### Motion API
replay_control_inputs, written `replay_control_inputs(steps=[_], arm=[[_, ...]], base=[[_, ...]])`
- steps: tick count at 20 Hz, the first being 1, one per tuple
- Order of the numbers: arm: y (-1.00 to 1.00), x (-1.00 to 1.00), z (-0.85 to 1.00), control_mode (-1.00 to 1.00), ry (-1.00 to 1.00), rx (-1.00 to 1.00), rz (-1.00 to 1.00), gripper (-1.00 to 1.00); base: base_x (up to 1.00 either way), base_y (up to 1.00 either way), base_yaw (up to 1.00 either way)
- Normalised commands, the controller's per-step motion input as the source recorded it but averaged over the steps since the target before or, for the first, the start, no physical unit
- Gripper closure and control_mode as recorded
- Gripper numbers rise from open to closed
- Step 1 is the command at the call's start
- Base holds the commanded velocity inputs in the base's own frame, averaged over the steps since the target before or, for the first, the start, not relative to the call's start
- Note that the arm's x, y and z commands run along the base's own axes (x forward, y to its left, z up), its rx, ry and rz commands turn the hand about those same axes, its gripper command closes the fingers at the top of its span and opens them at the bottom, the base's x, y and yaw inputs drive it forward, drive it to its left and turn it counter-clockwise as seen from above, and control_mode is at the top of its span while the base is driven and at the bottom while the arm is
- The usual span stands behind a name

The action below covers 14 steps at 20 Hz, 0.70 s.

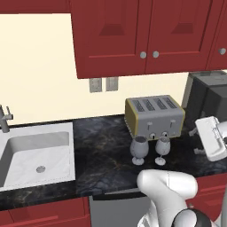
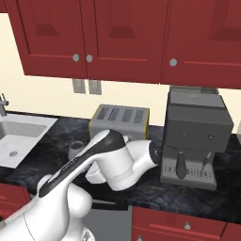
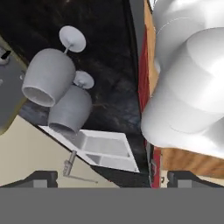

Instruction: Retrieve the wine glasses from the counter and place one next to each plate.

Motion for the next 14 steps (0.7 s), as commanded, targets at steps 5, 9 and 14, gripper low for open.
replay_control_inputs(steps=[5,9,14], arm=[[-0.12,0.18,-0.39,-1.0,0.34,0.21,-0.06,-1.0],[-0.02,0.13,-0.31,-1.0,0.25,0.04,-0.12,-1.0],[0.0,0.14,-0.2,-1.0,0.13,0.0,-0.12,-1.0]], base=[[0.0,0.0,0.0],[0.0,0.0,0.0],[0.0,0.0,0.0]])
